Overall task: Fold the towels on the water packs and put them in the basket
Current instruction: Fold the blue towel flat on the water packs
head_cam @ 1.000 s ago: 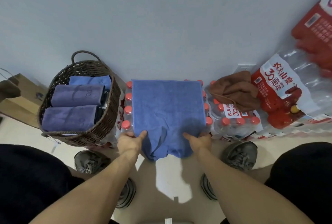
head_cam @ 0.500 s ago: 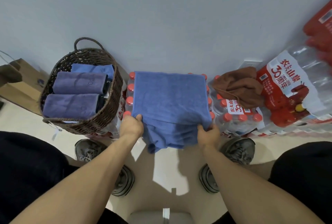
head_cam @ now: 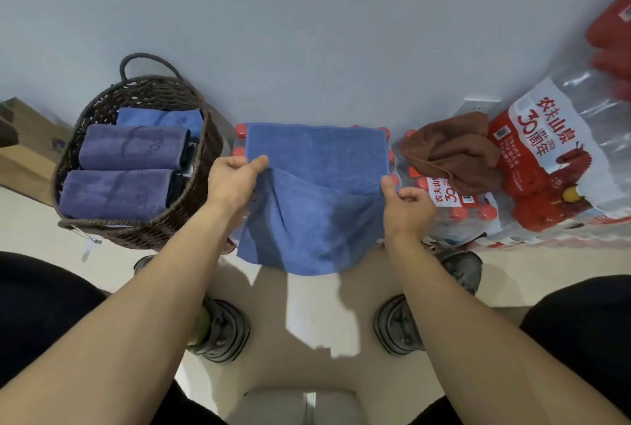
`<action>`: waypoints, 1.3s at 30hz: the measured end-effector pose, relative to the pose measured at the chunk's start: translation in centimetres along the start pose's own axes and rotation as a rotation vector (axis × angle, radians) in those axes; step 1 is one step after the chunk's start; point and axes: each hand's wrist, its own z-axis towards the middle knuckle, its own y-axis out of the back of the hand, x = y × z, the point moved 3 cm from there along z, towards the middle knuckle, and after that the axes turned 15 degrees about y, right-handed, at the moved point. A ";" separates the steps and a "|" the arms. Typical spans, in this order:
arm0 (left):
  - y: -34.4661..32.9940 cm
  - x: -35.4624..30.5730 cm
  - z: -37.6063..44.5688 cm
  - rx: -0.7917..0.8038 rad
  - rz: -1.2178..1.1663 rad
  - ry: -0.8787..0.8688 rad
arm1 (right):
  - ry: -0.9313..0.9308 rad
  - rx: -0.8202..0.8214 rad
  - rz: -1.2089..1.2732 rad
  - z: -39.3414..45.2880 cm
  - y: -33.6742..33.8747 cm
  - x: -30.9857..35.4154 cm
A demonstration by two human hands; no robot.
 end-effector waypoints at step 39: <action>0.1 -0.5 2.5 -0.210 0.749 0.016 | -0.003 0.809 -0.903 8.1 -3.8 3.9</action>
